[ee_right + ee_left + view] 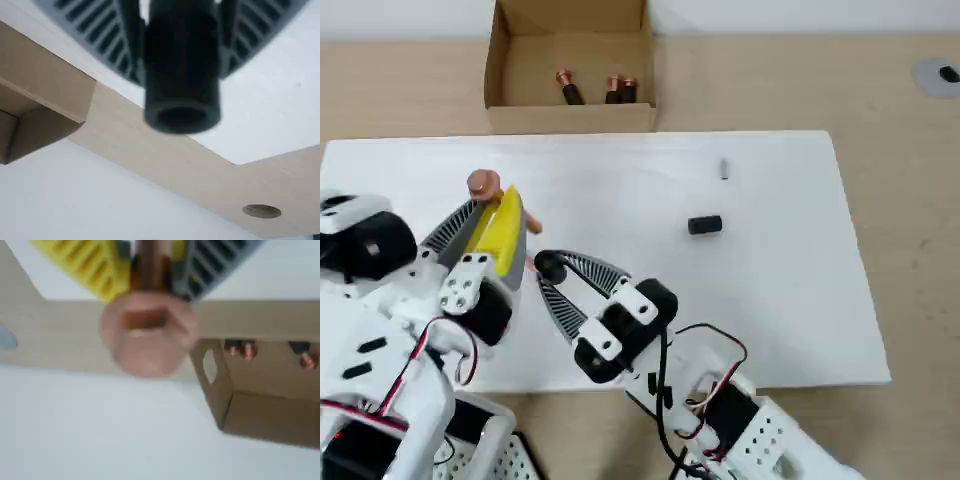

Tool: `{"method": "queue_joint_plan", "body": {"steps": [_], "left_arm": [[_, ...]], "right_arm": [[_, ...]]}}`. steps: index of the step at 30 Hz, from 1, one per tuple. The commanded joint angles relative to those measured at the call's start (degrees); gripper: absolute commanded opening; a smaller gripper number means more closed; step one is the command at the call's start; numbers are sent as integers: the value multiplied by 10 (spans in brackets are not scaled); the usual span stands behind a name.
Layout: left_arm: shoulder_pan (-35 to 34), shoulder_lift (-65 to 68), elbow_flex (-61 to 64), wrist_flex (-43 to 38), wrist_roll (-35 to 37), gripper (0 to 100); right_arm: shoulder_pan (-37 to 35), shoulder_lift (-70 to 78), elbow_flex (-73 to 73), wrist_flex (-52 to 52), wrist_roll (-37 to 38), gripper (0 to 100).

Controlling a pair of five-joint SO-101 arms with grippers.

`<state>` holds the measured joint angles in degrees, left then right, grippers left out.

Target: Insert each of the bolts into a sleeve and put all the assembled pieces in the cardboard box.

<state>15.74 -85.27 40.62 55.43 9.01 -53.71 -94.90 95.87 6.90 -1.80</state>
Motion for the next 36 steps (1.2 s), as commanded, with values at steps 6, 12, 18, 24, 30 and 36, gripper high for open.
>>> {"method": "queue_joint_plan", "body": {"steps": [6,12,18,24,30,36], "left_arm": [[10,6,-73,71,-38,10],[11,6,-70,71,-28,10],[30,6,-69,91,0,10],[64,6,-69,114,4,10],[63,5,-30,106,-2,10],[36,1,18,48,-14,10]], "right_arm": [[14,-13,-1,-15,-4,10],[14,-13,-1,-15,-4,10],[14,-13,-1,-14,-4,10],[14,-13,-1,-14,-4,10],[12,-13,-3,-14,-4,10],[12,-13,-3,-14,-4,10]]}}
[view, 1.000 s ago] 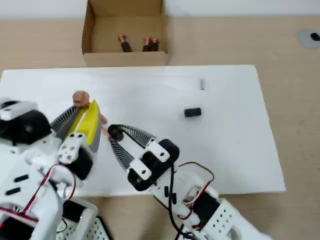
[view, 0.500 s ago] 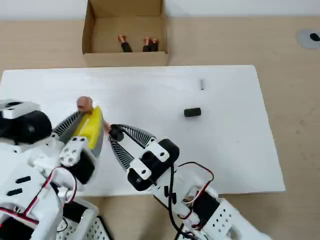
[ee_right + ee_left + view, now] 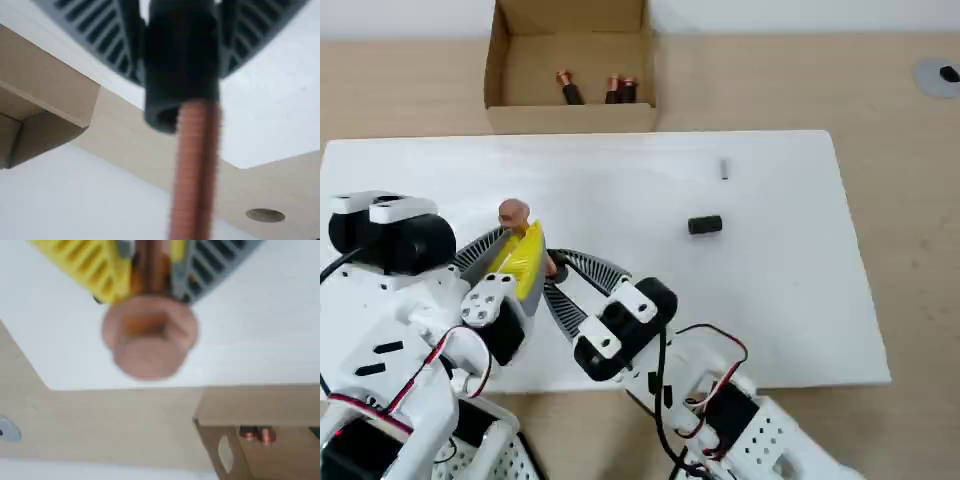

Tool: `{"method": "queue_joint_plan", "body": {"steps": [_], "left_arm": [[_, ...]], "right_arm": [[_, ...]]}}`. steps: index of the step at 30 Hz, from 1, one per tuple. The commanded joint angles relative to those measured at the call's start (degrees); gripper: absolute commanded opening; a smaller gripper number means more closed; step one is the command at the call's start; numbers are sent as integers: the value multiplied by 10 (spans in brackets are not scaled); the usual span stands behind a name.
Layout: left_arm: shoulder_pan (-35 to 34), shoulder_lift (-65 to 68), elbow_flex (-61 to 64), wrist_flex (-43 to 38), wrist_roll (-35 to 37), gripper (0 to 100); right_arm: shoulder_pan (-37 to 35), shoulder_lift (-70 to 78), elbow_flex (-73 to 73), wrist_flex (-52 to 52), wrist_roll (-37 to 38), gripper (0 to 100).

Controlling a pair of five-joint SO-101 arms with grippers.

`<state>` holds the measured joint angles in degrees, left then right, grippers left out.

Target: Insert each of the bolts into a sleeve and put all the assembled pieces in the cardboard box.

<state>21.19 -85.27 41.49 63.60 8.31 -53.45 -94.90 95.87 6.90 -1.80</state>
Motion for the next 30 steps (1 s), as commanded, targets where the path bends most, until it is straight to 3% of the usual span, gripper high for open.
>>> {"method": "queue_joint_plan", "body": {"steps": [1,7,22,30], "left_arm": [[-26,1,17,-45,-10,10],[-41,1,48,-90,-26,10],[-40,0,48,-92,-22,9],[-39,0,48,-92,6,9]], "right_arm": [[9,-14,-3,-13,-4,10],[9,-14,-2,-13,-4,10],[10,-14,-5,-13,-7,10],[11,-13,-5,-11,-69,10]]}}
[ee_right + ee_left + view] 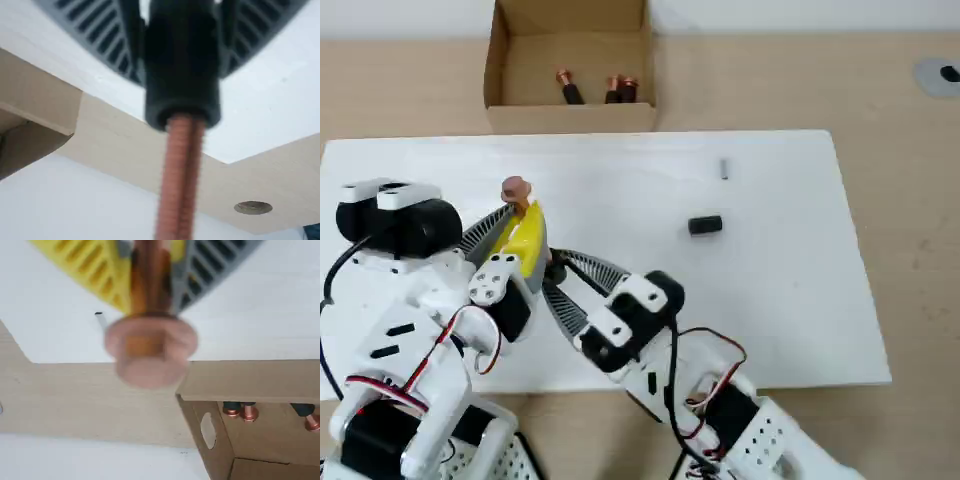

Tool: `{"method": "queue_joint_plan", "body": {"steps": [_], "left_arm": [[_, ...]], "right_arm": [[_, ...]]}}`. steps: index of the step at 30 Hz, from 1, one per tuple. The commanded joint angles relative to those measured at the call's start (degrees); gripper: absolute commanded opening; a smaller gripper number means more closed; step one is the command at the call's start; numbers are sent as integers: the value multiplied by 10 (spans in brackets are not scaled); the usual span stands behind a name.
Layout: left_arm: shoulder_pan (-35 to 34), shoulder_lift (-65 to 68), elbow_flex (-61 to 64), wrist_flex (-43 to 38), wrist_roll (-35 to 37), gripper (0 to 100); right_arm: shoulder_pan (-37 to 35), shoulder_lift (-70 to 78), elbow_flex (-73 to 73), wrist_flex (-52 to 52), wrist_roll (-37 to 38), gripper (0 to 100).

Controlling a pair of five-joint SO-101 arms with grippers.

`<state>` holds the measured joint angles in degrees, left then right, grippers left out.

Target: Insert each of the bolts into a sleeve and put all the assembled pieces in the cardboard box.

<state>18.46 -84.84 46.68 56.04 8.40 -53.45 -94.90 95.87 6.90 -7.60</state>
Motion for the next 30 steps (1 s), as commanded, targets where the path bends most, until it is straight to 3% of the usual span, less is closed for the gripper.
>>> {"method": "queue_joint_plan", "body": {"steps": [1,11,19,30], "left_arm": [[-11,-4,-4,-17,5,9],[-5,-4,-4,4,25,9],[92,-5,-7,64,18,8],[113,-4,-47,102,-112,8]], "right_arm": [[11,-13,-5,-11,-11,10],[11,-13,-6,-11,-11,10],[11,-13,-6,-11,-11,10],[12,-10,-5,-11,-11,9]]}}
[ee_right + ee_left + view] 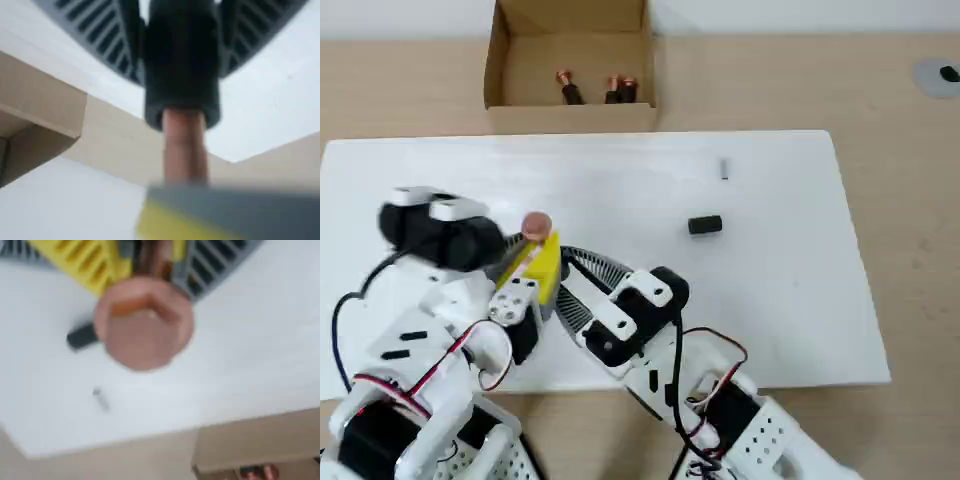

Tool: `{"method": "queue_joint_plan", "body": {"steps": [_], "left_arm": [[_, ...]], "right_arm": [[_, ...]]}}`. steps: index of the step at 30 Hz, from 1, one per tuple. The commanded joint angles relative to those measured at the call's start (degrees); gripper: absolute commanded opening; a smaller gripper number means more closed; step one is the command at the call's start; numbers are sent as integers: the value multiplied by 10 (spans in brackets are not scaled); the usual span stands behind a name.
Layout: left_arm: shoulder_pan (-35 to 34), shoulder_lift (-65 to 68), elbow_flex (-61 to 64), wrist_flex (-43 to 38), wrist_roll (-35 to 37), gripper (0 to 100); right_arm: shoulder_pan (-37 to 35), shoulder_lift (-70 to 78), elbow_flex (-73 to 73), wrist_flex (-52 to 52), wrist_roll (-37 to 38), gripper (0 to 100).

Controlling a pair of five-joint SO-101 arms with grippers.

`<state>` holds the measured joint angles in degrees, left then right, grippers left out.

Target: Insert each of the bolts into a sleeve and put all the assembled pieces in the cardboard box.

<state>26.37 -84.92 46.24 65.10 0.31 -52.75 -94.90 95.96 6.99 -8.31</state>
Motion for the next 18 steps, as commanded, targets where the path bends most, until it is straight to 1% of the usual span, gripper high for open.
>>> {"method": "queue_joint_plan", "body": {"steps": [1,5,7,12,14,18], "left_arm": [[41,-3,-50,23,-44,9],[46,1,-68,48,-59,14],[46,-1,-69,50,-57,44],[-4,1,-88,52,-46,117],[-25,2,-99,69,-44,146],[-30,2,-120,113,-44,160]], "right_arm": [[5,-9,-6,-12,-4,9],[5,-8,-6,-12,-4,9],[5,-8,-6,-12,-4,9],[24,-8,-7,-12,-4,9],[42,-8,-7,-11,-4,9],[63,-8,-7,-11,-4,9]]}}
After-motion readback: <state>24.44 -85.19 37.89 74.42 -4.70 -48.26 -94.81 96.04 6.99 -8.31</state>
